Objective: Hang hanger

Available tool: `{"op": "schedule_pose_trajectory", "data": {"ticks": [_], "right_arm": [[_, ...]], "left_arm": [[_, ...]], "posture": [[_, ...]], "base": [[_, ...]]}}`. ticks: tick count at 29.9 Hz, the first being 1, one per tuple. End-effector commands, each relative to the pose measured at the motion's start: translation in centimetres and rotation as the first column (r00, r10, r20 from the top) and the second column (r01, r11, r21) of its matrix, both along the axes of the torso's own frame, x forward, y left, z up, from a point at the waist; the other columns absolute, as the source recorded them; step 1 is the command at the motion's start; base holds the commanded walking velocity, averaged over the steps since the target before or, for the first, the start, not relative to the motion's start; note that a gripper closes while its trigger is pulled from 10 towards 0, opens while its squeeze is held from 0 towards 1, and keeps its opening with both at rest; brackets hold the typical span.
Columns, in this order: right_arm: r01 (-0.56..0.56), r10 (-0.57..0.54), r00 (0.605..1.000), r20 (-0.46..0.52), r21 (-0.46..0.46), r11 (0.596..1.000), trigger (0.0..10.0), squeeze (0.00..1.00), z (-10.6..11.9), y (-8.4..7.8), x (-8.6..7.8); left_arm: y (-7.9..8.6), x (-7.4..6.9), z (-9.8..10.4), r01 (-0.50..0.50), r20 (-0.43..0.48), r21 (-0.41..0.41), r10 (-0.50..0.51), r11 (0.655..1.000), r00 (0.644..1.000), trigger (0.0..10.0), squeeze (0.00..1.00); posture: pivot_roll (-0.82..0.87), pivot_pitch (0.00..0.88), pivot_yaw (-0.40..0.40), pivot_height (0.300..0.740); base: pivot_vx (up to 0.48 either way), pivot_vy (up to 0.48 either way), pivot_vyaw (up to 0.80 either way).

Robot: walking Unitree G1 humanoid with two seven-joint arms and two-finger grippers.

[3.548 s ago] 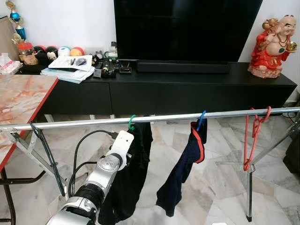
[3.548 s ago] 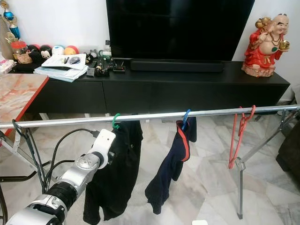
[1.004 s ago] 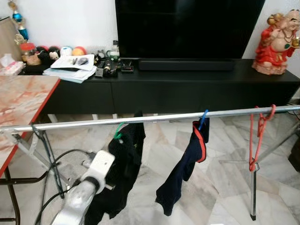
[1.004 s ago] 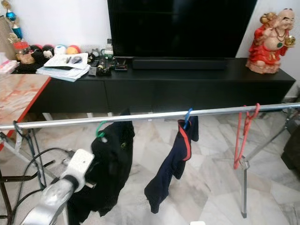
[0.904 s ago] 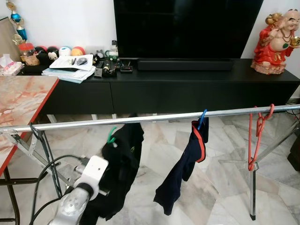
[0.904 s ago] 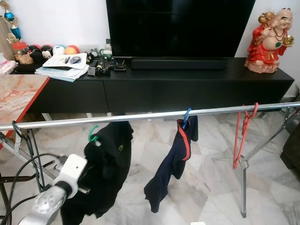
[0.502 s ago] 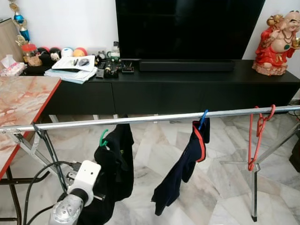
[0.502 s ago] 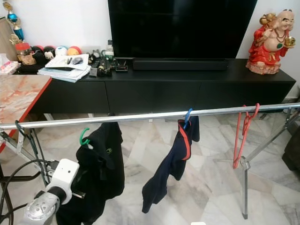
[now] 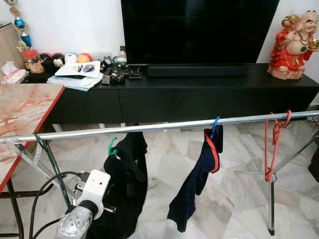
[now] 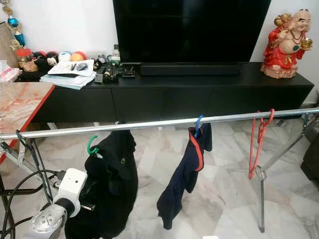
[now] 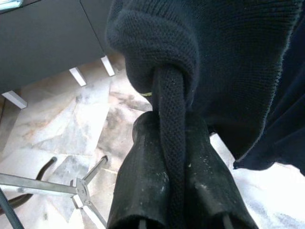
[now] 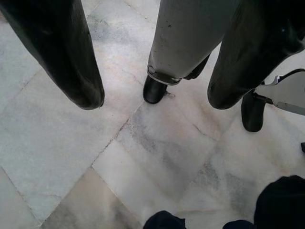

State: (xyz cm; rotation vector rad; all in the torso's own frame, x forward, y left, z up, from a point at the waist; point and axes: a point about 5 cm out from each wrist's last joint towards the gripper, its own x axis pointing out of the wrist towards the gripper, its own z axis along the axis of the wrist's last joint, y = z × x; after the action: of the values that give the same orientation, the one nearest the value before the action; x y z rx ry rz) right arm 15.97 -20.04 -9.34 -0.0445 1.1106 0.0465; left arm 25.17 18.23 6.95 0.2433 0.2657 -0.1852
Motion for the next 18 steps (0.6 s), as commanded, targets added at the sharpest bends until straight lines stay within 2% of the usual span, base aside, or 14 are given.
{"op": "schedule_pose_trajectory", "data": {"ticks": [1,18], "right_arm": [[0.017,-0.017,1.000,-0.005,0.006,1.000,10.0,0.00,-0.12,0.03,-0.28],[0.023,-0.023,1.000,-0.006,0.006,1.000,10.0,0.00,-0.18,0.04,-0.42]], "left_arm": [[-0.47,0.27,0.78,0.020,0.030,-0.009,-0.020,1.000,0.999,10.0,0.00],[-0.94,0.38,0.67,0.039,0.017,-0.016,-0.039,0.999,0.999,10.0,0.00]], "posture": [[0.19,0.000,0.021,0.740],[0.18,0.000,0.029,0.740]], "base": [[0.000,0.000,0.00],[-0.262,0.000,0.00]]}}
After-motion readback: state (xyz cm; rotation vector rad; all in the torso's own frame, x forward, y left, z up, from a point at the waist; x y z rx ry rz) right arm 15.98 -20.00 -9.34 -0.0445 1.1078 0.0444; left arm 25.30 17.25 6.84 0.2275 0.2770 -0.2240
